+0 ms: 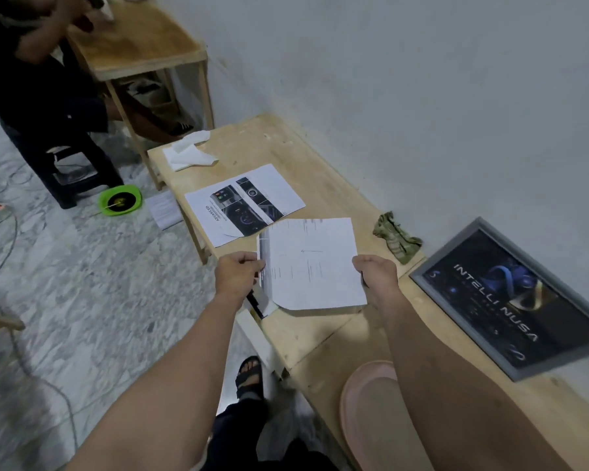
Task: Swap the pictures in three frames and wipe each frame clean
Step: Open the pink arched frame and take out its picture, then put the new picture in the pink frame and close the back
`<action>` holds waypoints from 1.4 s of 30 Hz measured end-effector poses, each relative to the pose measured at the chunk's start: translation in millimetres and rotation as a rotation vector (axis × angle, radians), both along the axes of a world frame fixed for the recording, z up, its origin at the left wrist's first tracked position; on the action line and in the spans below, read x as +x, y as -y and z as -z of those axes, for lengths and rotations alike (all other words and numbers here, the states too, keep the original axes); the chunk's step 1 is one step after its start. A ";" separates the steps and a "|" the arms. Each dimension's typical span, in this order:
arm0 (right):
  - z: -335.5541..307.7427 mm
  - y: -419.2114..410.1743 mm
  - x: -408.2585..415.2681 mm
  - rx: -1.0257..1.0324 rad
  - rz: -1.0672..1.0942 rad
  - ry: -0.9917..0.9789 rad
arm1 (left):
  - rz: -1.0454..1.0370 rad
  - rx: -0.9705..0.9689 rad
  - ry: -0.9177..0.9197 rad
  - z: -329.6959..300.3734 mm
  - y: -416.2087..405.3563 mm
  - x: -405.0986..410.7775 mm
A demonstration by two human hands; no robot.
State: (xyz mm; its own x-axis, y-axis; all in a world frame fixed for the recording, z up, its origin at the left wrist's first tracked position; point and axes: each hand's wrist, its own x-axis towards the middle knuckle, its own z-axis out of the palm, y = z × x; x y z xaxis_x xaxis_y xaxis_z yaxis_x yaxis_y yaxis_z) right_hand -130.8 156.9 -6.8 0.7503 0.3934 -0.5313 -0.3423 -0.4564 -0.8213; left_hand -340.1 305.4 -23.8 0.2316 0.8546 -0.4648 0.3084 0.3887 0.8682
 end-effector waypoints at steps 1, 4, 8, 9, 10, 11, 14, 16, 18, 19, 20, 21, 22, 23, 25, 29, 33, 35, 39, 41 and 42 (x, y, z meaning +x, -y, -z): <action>-8.6 13.9 -1.9 0.022 0.036 -0.016 | 0.032 0.005 0.009 -7.0 4.8 4.0; -20.6 55.7 -4.9 0.052 0.146 -0.055 | 0.156 0.016 0.028 -21.8 18.2 18.6; -17.6 115.8 -12.8 0.016 0.296 -0.073 | 0.345 0.002 0.047 -30.5 42.1 47.2; -16.1 130.6 -16.5 0.009 0.350 -0.079 | 0.397 -0.010 0.045 -29.6 49.7 54.8; -14.0 149.5 -21.7 -0.002 0.430 -0.084 | 0.465 -0.023 0.043 -26.3 60.2 66.4; -10.8 164.9 -28.2 -0.021 0.496 -0.088 | 0.521 -0.032 0.029 -22.6 70.0 74.6; 7.2 216.4 -55.6 -0.084 0.705 -0.144 | 0.699 -0.038 -0.024 -4.4 107.7 94.4; 20.3 248.0 -83.8 -0.106 0.822 -0.195 | 0.821 -0.009 -0.064 13.4 132.8 98.7; 30.9 271.8 -111.5 -0.123 0.907 -0.248 | 0.932 0.018 -0.096 24.2 153.6 95.5; 33.7 279.7 -124.3 -0.125 0.948 -0.268 | 0.993 0.035 -0.111 28.2 162.3 93.0; 37.1 287.1 -138.3 -0.117 0.997 -0.288 | 1.062 0.058 -0.139 34.5 170.8 89.9; 37.9 289.7 -146.5 -0.116 1.021 -0.305 | 1.108 0.078 -0.168 37.2 174.6 86.2; 39.7 294.6 -157.3 -0.113 1.062 -0.320 | 1.156 0.093 -0.198 39.6 181.8 83.0; 39.4 296.1 -163.9 -0.113 1.086 -0.332 | 1.180 0.103 -0.233 40.9 185.9 79.7; 39.2 297.8 -174.8 -0.098 1.117 -0.356 | 1.200 0.124 -0.280 47.1 191.9 75.6; 44.9 304.5 -177.8 -0.080 1.148 -0.351 | 1.194 0.119 -0.322 49.9 200.2 75.5; 54.6 311.2 -165.3 -0.126 1.136 -0.289 | 1.167 0.117 -0.334 51.0 207.0 83.6; 59.4 314.3 -156.7 -0.152 1.108 -0.256 | 1.154 0.134 -0.347 52.8 209.8 85.9; 72.9 317.5 -147.4 -0.201 1.065 -0.200 | 1.116 0.140 -0.348 54.2 211.8 87.2; 81.6 319.1 -146.8 -0.212 1.052 -0.181 | 1.098 0.143 -0.345 54.1 212.4 86.5; 83.9 318.9 -146.2 -0.214 1.050 -0.175 | 1.094 0.154 -0.349 54.6 212.6 86.4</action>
State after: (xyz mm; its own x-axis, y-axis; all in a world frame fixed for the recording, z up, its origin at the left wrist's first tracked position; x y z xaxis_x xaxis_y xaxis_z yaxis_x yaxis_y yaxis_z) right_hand -277.0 -162.0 -90.7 0.5655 -0.5138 -0.6451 -0.7502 0.0046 -0.6612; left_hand -253.8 92.8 -78.4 0.7616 0.3298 -0.5579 0.6470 -0.3366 0.6842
